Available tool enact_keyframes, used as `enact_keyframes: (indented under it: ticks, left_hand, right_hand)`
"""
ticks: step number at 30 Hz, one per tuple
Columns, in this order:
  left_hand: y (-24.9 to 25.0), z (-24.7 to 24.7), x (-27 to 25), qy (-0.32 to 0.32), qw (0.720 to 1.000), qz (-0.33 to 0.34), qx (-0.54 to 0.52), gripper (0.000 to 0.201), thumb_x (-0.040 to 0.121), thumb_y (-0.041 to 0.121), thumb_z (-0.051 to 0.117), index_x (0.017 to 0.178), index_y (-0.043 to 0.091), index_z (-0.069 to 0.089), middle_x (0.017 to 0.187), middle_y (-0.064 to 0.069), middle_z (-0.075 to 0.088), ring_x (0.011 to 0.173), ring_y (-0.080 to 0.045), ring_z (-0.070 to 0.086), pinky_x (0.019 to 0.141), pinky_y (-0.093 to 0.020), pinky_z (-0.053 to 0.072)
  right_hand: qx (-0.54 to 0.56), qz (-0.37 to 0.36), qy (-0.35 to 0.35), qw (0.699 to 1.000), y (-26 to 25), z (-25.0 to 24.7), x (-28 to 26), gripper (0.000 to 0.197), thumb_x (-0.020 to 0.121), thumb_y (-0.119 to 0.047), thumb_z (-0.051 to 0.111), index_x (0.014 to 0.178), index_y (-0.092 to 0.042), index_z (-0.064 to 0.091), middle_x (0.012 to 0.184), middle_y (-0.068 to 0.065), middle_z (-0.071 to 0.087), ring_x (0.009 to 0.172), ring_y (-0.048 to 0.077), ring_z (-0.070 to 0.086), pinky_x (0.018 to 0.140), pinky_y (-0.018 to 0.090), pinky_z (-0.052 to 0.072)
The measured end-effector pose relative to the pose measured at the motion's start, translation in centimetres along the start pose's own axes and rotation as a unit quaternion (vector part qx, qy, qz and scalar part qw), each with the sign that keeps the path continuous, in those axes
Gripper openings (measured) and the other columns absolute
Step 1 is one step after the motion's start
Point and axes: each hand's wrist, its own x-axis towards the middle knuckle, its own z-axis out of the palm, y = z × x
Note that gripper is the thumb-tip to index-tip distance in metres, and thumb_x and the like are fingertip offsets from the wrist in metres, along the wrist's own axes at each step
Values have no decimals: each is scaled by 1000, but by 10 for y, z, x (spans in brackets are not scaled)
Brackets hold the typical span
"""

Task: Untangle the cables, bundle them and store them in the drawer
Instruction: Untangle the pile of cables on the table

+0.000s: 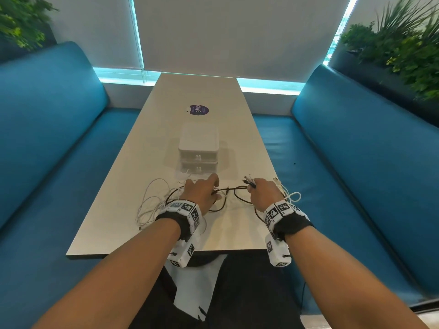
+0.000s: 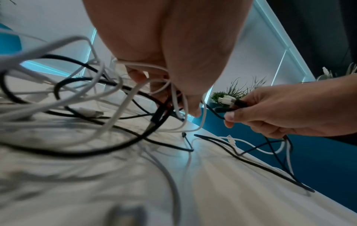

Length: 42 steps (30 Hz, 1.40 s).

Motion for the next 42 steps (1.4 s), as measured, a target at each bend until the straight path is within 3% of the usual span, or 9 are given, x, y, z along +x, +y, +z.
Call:
enact_keyframes:
  ticks: [6,11,17,20,25,31,34,37,42]
  left_hand:
    - [-1,-1,-2,-12,994,9,106,30,102,49,40,100,21,52,91,2,66,92,-25,58,96,-44,31]
    - [-7,11,-1,-34,995,-13,89,37,87,64,41,92,29,50,82,6,60,87,-22,54,96,-45,29]
    - [-13,6,-3,-30,998,-18,59,43,92,66,25,92,31,49,83,4,61,89,-23,51,94,-45,27]
    - [-6,1,-5,-27,995,3,93,44,101,48,16,100,28,55,98,2,61,99,-23,55,97,-49,28]
    - [-2,5,-3,-48,991,-7,123,29,102,37,32,117,22,52,116,-2,56,108,-25,55,100,-48,32]
    - [3,9,-5,-12,996,36,86,22,105,35,32,112,24,50,108,1,52,98,-25,56,97,-47,31]
    - [3,8,-5,9,996,45,76,21,106,35,31,106,25,50,102,4,57,97,-22,57,92,-45,29]
    - [-4,3,-4,-11,994,19,109,23,105,35,32,100,26,52,98,6,63,96,-21,58,94,-45,27]
    - [-28,-8,-4,-62,989,-7,133,27,103,32,32,83,32,51,97,7,62,101,-19,56,100,-47,27]
  right_hand:
    - [-14,3,1,1000,5,2,-1,28,99,-39,45,103,-18,63,96,8,66,87,27,63,75,35,51]
    - [-46,5,22,999,9,-1,-1,26,99,-37,45,103,-18,62,97,7,66,88,28,63,72,34,48]
    - [-80,32,22,996,20,1,-6,23,100,-33,44,102,-18,62,98,5,62,91,28,65,74,36,51]
    - [-83,20,18,996,16,3,-6,26,99,-33,44,103,-16,63,101,8,66,90,28,65,73,35,52]
    - [-6,-53,-10,999,-6,10,-13,28,100,-38,40,101,-16,58,96,12,66,88,33,63,76,39,52]
    - [45,-162,-50,984,-29,19,-24,25,100,-30,49,91,-11,62,91,13,69,83,30,60,66,30,35]
    - [62,-145,-62,985,-31,20,-24,26,99,-34,52,91,-13,63,86,10,67,75,23,55,64,30,35]
    - [38,-121,-65,990,-23,16,-17,24,98,-31,52,98,-13,67,93,11,69,88,30,62,75,36,48]
    - [-38,-14,-38,998,15,-1,-3,26,99,-28,45,104,-15,67,102,9,69,95,27,65,86,41,53]
